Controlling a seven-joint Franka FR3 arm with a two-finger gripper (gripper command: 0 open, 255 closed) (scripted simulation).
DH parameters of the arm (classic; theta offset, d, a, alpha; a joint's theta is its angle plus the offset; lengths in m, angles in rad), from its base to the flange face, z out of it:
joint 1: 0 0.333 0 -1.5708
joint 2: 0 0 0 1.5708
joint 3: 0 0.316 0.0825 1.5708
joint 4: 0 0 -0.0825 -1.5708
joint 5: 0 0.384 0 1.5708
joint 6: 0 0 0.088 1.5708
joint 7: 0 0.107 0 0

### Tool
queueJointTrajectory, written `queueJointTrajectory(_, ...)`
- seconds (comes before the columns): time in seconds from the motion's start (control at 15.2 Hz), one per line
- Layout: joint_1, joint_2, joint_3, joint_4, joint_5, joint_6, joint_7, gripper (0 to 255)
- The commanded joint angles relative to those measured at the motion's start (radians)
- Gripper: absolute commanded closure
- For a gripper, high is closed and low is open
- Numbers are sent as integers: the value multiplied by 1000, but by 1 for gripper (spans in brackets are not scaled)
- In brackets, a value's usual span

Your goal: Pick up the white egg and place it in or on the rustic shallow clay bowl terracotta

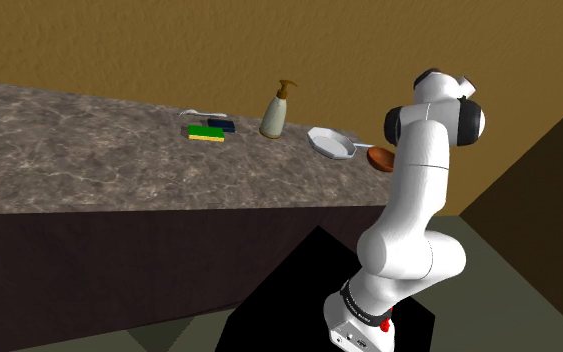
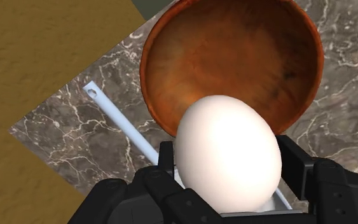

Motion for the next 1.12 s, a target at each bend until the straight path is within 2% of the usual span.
queueJointTrajectory(0.0, -2, 11, 6, -12, 9, 17, -11, 255)
queueJointTrajectory(0.66, 16, 41, 27, -100, 42, 108, -64, 255)
queueJointTrajectory(1.06, 16, 41, 27, -100, 42, 108, -64, 255)
